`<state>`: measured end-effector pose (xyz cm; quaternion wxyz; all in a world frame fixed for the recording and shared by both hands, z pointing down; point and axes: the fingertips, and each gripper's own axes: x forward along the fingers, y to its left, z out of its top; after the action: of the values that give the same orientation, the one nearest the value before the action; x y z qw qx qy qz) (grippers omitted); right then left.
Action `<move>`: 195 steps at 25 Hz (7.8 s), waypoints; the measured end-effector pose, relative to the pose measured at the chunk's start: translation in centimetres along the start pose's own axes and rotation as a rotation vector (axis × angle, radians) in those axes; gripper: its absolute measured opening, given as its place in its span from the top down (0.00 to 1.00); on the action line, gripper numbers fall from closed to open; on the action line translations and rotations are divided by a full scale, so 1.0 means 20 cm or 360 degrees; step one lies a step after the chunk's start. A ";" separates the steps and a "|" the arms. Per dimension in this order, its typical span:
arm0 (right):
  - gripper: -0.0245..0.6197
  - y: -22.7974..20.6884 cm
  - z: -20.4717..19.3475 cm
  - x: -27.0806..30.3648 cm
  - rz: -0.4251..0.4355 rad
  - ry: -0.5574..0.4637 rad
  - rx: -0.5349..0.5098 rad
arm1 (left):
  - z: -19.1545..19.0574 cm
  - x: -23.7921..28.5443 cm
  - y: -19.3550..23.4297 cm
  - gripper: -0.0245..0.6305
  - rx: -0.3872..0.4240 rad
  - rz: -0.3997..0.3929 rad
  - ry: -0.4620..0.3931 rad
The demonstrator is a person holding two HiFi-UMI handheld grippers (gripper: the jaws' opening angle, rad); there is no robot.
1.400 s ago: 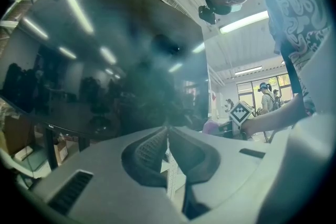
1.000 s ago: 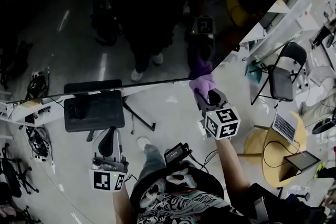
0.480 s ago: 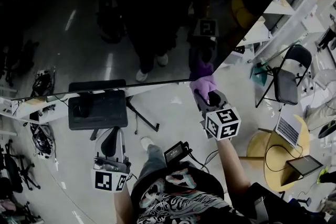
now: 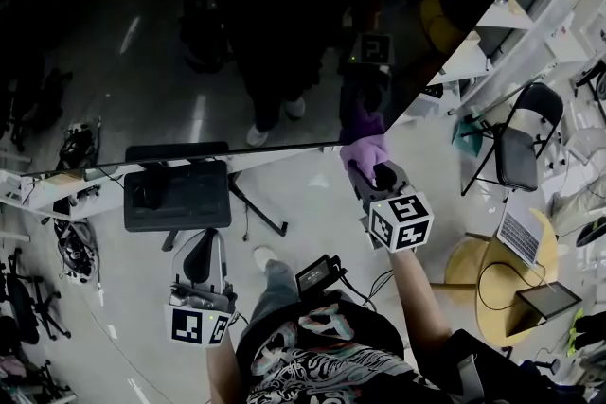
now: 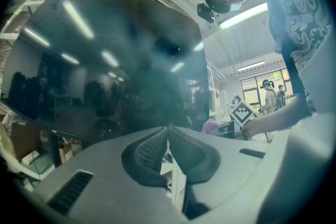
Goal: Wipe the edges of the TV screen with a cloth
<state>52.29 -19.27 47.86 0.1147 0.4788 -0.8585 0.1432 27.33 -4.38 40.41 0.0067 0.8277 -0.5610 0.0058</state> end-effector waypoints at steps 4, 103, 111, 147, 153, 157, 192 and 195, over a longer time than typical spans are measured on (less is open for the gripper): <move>0.72 0.01 0.01 0.00 0.0019 -0.0001 -0.0005 | 0.02 -0.03 0.00 0.92 0.0008 0.0023 -0.0005; 0.72 0.89 0.01 0.53 0.0387 0.0143 -0.0153 | -0.11 -0.44 0.67 0.92 -0.0083 0.0369 0.0077; 0.72 0.99 0.02 0.56 0.0423 0.0152 -0.0170 | -0.11 -0.50 0.73 0.92 -0.0094 0.0399 0.0064; 0.72 1.51 0.03 0.82 0.0599 0.0221 -0.0223 | -0.18 -0.72 1.13 0.93 -0.0176 0.0536 0.0056; 0.72 1.58 0.04 0.85 0.0642 0.0239 -0.0221 | -0.21 -0.76 1.20 0.93 -0.0195 0.0573 0.0064; 0.72 1.63 0.04 0.86 0.0678 0.0244 -0.0220 | -0.22 -0.79 1.21 0.93 -0.0205 0.0598 0.0065; 0.72 2.19 0.07 1.14 0.0901 0.0300 -0.0240 | -0.20 -0.85 1.68 0.93 -0.0212 0.0666 -0.0015; 0.72 2.24 0.07 1.16 0.0903 0.0304 -0.0241 | -0.23 -0.88 1.73 0.93 -0.0215 0.0672 0.0027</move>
<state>1.94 -15.76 48.23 0.1856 0.1944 -0.9515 0.1496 -11.35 -0.87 44.80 0.0656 0.6895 -0.7209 -0.0235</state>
